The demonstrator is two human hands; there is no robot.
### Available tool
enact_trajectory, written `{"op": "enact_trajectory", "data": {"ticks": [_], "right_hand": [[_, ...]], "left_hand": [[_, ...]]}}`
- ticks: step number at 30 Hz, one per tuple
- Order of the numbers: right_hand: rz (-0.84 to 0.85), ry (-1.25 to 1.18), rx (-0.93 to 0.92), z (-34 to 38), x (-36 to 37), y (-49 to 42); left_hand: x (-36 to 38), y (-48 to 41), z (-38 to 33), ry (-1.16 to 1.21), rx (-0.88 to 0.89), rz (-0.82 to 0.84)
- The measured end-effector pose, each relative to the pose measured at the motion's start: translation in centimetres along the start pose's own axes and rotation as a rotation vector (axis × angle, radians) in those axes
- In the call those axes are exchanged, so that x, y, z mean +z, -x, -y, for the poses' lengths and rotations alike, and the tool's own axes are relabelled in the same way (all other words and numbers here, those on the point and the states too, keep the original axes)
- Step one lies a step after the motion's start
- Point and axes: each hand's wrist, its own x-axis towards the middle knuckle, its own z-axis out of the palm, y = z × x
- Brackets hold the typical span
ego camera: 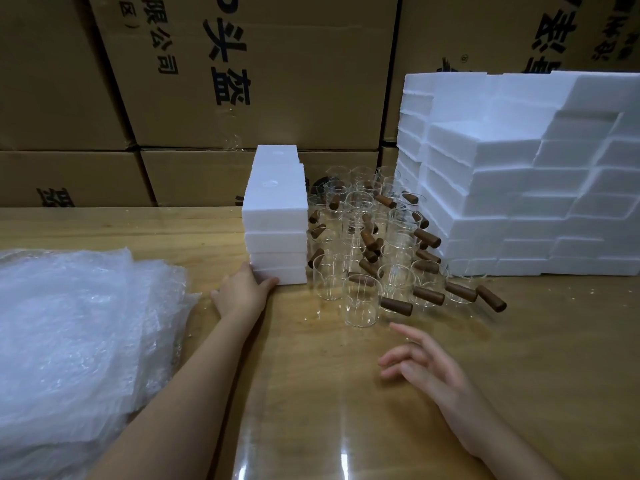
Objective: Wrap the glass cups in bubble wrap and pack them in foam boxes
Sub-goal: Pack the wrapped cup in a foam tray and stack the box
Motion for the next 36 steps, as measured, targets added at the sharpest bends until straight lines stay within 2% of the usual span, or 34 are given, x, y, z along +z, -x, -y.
{"op": "enact_trajectory", "data": {"ticks": [8, 11, 14, 17, 20, 22, 28, 36], "right_hand": [[0.007, 0.001, 0.002, -0.1, -0.1, 0.1], [0.004, 0.003, 0.003, -0.1, -0.1, 0.1], [0.009, 0.005, 0.011, 0.0, -0.1, 0.1], [0.010, -0.002, 0.015, 0.0, -0.1, 0.1], [0.013, -0.004, 0.024, 0.2, -0.1, 0.1], [0.015, -0.007, 0.026, 0.2, 0.0, 0.1], [0.023, -0.016, 0.025, 0.3, 0.0, 0.1], [0.017, -0.020, 0.014, 0.3, 0.1, 0.1]], "left_hand": [[0.5, -0.6, -0.1, 0.000, 0.009, -0.031], [0.3, 0.1, 0.0, 0.174, 0.028, -0.063], [-1.5, 0.8, -0.3, 0.326, 0.189, -0.303], [-4.2, 0.2, -1.0, 0.184, 0.451, -0.468], [-6.1, -0.6, -2.1, 0.026, 0.663, -0.406], [-6.5, -1.1, -2.5, -0.003, 0.705, -0.326], [-6.4, -2.3, -3.0, 0.031, 0.602, -0.241], [-7.3, -2.9, -3.9, -0.055, 0.590, -0.234]]}}
